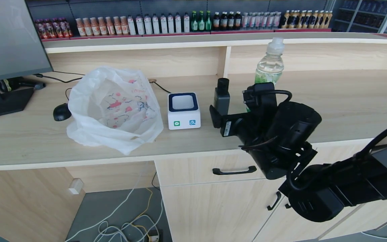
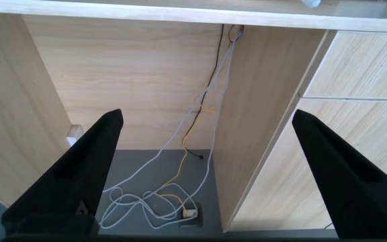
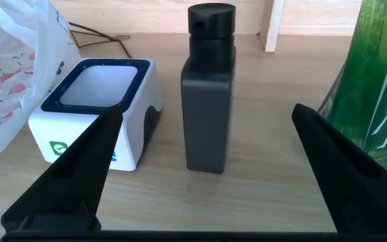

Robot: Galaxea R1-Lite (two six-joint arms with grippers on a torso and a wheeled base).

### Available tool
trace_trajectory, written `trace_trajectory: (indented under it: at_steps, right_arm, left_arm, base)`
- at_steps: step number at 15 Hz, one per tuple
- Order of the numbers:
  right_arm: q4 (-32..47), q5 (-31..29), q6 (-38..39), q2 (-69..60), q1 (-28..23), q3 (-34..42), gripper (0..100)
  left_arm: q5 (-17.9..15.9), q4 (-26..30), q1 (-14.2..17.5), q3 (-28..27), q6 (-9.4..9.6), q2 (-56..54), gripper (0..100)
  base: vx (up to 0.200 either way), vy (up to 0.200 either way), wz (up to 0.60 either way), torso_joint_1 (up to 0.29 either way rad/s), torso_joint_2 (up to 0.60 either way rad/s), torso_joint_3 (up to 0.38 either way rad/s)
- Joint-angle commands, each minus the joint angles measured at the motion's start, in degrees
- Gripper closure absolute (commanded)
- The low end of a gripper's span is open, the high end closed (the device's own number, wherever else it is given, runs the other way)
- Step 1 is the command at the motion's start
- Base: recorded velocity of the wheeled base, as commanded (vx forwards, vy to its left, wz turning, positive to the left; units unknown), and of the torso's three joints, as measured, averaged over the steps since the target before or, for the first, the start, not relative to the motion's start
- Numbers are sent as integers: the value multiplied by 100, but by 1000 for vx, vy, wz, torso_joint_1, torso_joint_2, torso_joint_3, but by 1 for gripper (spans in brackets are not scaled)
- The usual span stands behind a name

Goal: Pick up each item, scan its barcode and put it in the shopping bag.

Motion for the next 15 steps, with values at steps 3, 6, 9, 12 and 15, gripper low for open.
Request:
trace_trajectory:
  at_steps: [3, 6, 9, 12, 15]
  right_arm:
    - [359, 3, -1, 341, -79, -621, 0]
    - [367, 56, -10, 490, -360, -859, 0]
    - [657, 82, 25, 534, -360, -1166, 0]
    - [842, 91, 25, 604, -377, -1386, 0]
    - [1317, 82, 25, 719, -448, -1949, 0]
  left_arm:
    - [0, 0, 2, 0, -2, -2, 0]
    - [0, 0, 2, 0, -2, -2, 0]
    - [0, 0, 2, 0, -2, -2, 0]
    - [0, 0, 2, 0, -2, -2, 0]
    - [0, 0, 2, 0, -2, -2, 0]
  base:
    - [0, 0, 0, 0, 0, 0]
    - [0, 0, 0, 0, 0, 0]
    - [0, 0, 0, 0, 0, 0]
    - [0, 0, 0, 0, 0, 0]
    - [0, 0, 0, 0, 0, 0]
